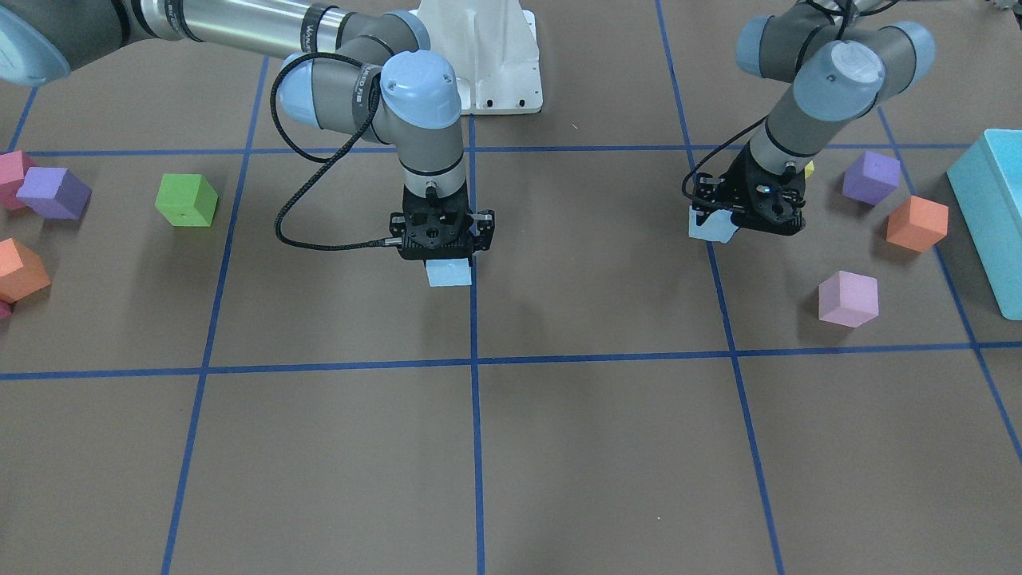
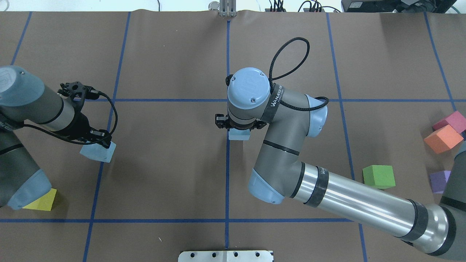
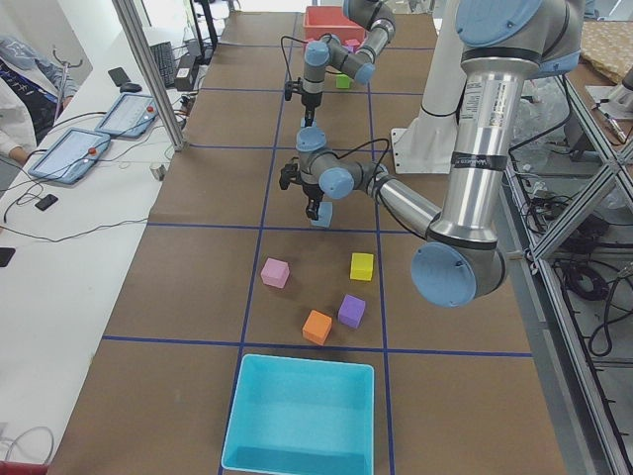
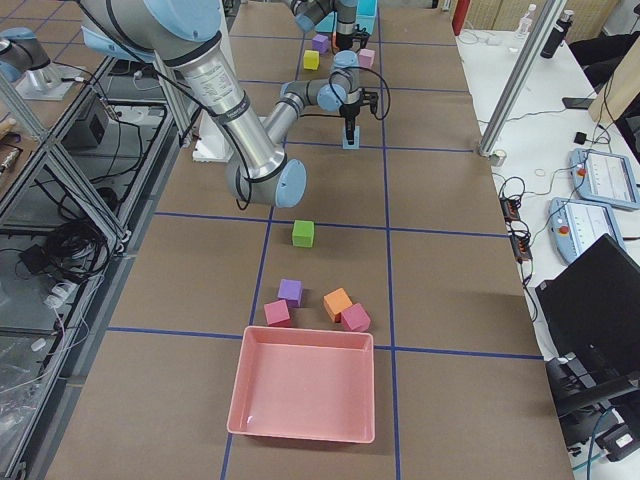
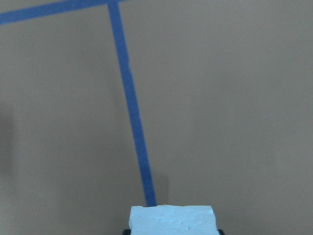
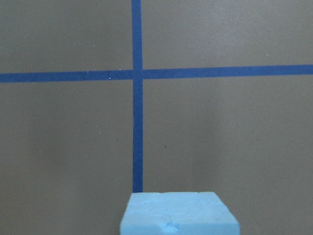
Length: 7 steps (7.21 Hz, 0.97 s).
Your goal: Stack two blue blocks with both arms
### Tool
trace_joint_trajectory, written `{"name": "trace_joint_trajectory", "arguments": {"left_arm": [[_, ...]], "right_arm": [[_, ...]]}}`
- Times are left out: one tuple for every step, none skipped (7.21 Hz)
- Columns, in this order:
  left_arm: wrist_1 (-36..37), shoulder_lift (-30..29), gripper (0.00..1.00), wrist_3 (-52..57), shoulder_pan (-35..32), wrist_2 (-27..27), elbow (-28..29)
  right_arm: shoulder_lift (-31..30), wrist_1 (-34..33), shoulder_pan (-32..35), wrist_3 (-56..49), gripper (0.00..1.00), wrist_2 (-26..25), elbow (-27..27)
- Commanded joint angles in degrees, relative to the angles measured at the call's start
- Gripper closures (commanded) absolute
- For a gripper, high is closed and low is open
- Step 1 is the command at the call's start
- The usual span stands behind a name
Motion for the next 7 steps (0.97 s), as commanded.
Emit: {"name": "trace_joint_trajectory", "arguments": {"left_arm": [[5.81, -5.51, 0.42, -0.08, -0.67, 0.09, 0.15], [8.35, -8.05, 0.42, -0.17, -0.67, 0.09, 0.50], [9.86, -9.38, 0.42, -0.26, -0.67, 0.09, 0.51], [9.87, -9.39, 0.42, -0.26, -0.67, 0.09, 0.51], [9.87, -9.66, 0.42, -1.30, -0.59, 0.09, 0.59], [9.96, -10.35, 0.42, -1.49, -0.59, 0.09, 0.59], [9.96, -10.36, 0.42, -1.49, -0.59, 0.09, 0.59]], "right_arm": [[1.34, 0.20, 1.07, -2.69, 0.32, 1.21, -3.00], [2.91, 0.29, 1.08, -2.61, 0.32, 1.22, -5.01], [4.75, 0.38, 1.08, -2.61, 0.32, 1.31, -7.20], [5.12, 0.90, 1.08, -2.70, 0.32, 1.48, -7.75], [5.21, 3.43, 1.08, -2.61, 0.32, 1.66, -9.32], [5.38, 5.80, 0.99, -2.52, 0.32, 1.74, -10.55], [5.39, 6.00, 0.90, -2.52, 0.32, 1.83, -10.74]]}}
